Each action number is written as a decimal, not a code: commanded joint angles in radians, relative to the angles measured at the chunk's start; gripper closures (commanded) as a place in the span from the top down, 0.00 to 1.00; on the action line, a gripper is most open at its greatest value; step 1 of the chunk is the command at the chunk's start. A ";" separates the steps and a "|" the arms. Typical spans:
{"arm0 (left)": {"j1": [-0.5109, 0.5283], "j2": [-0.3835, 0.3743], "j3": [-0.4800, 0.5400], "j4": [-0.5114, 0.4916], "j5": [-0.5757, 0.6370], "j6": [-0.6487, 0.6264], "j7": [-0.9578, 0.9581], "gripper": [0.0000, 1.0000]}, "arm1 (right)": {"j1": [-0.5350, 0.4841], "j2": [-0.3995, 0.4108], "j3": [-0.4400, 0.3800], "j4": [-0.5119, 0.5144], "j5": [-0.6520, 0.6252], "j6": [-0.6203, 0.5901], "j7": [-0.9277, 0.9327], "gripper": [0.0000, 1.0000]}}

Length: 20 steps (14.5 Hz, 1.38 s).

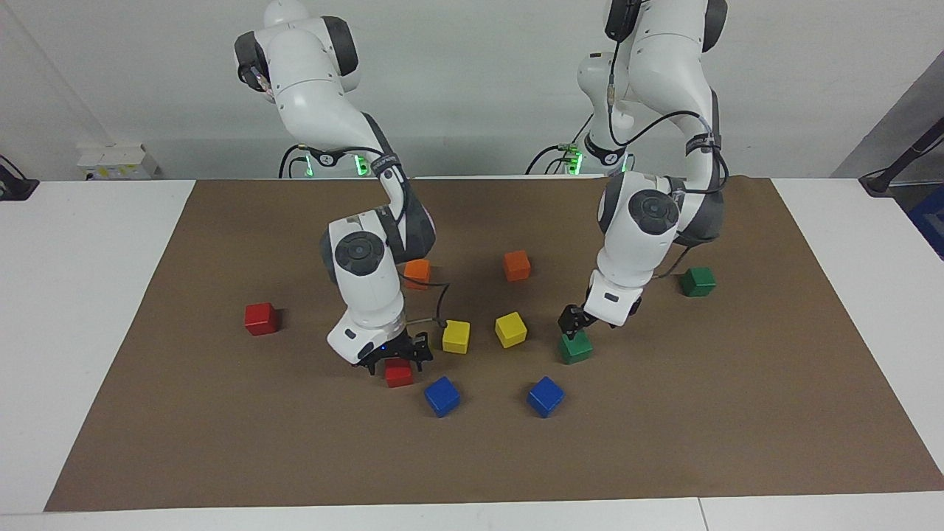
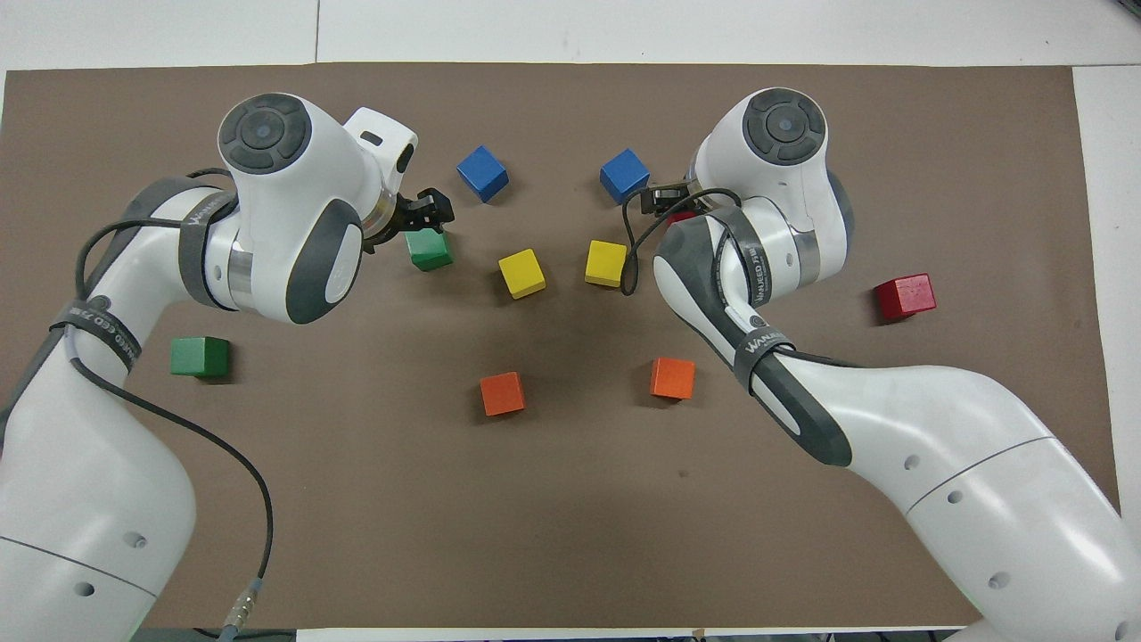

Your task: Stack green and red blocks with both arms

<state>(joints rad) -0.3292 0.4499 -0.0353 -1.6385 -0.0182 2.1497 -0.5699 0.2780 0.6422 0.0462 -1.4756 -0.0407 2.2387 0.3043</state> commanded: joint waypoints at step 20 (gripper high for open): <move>-0.057 0.033 0.022 -0.110 0.052 0.153 -0.077 0.00 | -0.356 -0.638 0.001 -0.595 0.007 -0.088 -0.465 0.00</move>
<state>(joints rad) -0.3619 0.5027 -0.0334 -1.7346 0.0138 2.3226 -0.6233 -0.0235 0.0555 0.0316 -1.9743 -0.0435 2.0788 -0.0879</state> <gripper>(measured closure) 0.454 0.458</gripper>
